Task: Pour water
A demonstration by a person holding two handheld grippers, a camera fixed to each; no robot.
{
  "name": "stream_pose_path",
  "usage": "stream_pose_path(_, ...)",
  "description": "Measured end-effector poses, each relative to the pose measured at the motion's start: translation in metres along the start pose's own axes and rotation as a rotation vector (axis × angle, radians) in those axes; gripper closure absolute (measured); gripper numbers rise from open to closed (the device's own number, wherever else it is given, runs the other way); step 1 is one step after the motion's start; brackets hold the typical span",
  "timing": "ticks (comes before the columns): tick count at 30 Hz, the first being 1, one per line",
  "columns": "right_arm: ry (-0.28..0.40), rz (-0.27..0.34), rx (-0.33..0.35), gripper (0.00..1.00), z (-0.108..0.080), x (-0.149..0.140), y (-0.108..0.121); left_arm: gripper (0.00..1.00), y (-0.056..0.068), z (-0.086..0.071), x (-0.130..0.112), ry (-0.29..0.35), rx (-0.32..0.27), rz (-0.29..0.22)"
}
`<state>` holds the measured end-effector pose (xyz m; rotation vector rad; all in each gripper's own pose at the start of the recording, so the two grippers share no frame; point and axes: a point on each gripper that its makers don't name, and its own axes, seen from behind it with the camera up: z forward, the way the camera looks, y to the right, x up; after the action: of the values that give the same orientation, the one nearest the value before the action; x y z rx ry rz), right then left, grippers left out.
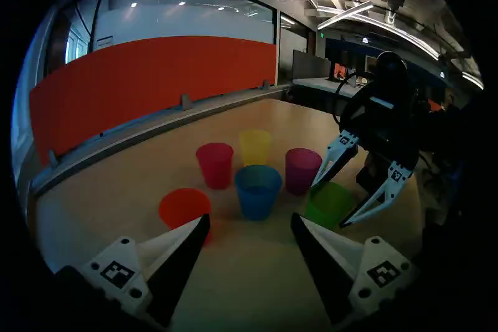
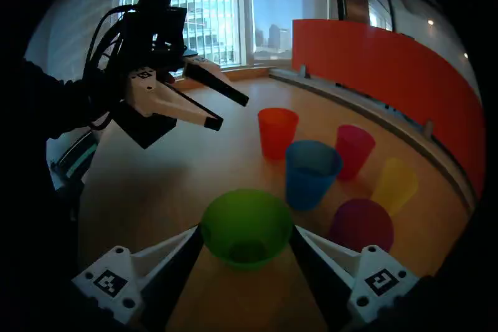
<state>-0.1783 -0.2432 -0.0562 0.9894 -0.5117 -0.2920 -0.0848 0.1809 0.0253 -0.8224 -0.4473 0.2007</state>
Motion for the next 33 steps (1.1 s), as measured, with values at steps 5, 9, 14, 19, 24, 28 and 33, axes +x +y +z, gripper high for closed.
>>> stream_pose_path(5, -0.003, -0.005, 0.001, 0.05, 0.003, 0.0, -0.001, 0.03, 0.002, -0.001, 0.0, -0.002, -0.003, 0.007)
stream_pose_path(9, -0.002, -0.006, -0.004, 0.08, 0.004, 0.0, 0.001, 0.03, 0.002, -0.001, 0.0, -0.004, -0.005, 0.007)
stream_pose_path(14, 0.005, -0.003, -0.008, 0.08, 0.001, 0.002, 0.002, 0.03, 0.004, 0.0, -0.001, -0.007, -0.007, 0.01)
stream_pose_path(19, 0.017, -0.01, -0.014, 0.08, -0.008, 0.008, 0.002, 0.03, 0.006, 0.002, 0.001, -0.013, -0.01, 0.014)
stream_pose_path(24, 0.042, -0.013, -0.02, 0.08, -0.02, 0.019, 0.003, 0.03, 0.01, 0.005, 0.001, -0.025, -0.018, 0.015)
stream_pose_path(28, 0.066, -0.015, -0.026, 0.08, -0.031, 0.027, 0.004, 0.03, 0.013, 0.008, 0.0, -0.038, -0.024, 0.018)
stream_pose_path(33, 0.095, -0.014, -0.041, 0.08, -0.045, 0.035, 0.006, 0.03, 0.016, 0.013, -0.001, -0.055, -0.028, 0.023)
